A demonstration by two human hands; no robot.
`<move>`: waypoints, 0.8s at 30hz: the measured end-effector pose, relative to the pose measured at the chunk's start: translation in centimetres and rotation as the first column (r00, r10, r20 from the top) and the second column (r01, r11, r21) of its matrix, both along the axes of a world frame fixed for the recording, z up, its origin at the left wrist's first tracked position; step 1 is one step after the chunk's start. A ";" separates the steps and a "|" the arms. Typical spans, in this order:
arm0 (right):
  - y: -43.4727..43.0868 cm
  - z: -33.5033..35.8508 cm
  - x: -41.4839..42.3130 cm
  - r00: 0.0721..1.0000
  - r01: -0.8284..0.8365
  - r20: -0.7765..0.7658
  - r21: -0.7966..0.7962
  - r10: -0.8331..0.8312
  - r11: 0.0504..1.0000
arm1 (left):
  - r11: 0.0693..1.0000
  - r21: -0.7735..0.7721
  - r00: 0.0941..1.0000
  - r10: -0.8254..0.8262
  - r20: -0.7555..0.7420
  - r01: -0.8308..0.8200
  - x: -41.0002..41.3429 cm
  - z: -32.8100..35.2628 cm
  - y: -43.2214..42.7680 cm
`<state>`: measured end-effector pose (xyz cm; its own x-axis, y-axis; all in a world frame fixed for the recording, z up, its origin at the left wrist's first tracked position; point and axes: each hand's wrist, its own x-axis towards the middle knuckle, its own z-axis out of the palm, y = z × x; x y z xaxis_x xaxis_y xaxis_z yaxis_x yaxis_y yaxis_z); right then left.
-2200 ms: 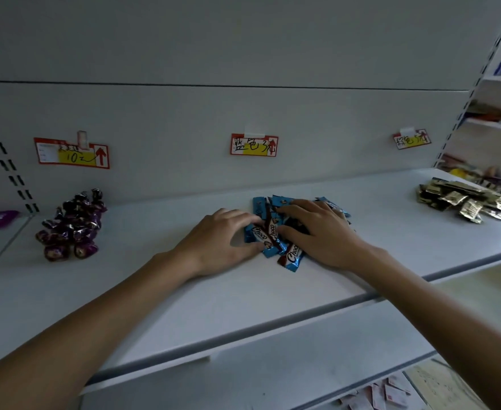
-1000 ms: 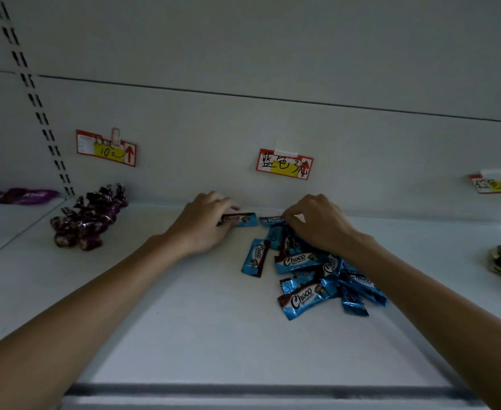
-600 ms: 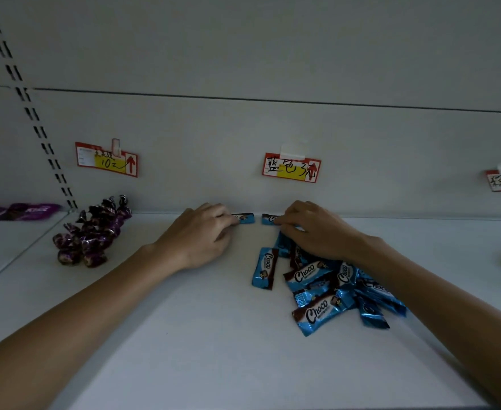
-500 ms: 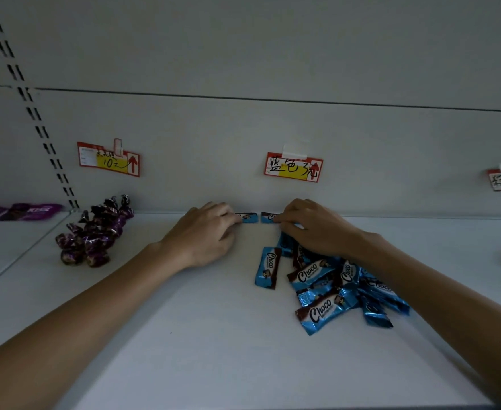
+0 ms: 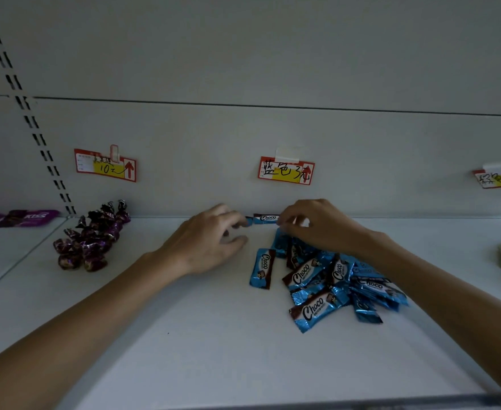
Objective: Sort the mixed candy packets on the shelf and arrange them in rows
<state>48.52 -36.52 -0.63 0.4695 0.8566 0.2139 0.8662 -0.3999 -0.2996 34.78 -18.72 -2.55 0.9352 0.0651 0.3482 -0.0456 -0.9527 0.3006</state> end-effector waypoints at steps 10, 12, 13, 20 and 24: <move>-2.4 1.7 -2.5 0.998 0.054 -0.021 -0.281 -0.062 0.958 | 0.999 -0.038 0.995 -0.002 -0.103 -0.002 -1.6 -0.4 -4.0; -2.3 1.6 -2.8 0.996 0.076 0.065 -0.283 -0.060 0.956 | 0.997 -0.071 0.997 -0.014 -0.078 0.009 -1.6 -0.5 -3.8; -2.2 1.5 -2.8 0.992 0.080 0.116 -0.268 -0.050 0.960 | 0.996 -0.084 0.998 -0.015 -0.067 0.009 -1.5 -0.5 -3.7; -1.9 0.7 -0.1 0.927 0.273 -0.306 0.156 -0.217 0.949 | 0.989 -0.150 0.999 -0.016 -0.048 0.008 -0.7 0.0 -2.0; -2.6 0.0 1.6 0.899 0.317 -0.339 0.065 -0.278 0.946 | 0.986 -0.163 0.998 -0.037 -0.043 0.029 -0.2 -0.3 -1.6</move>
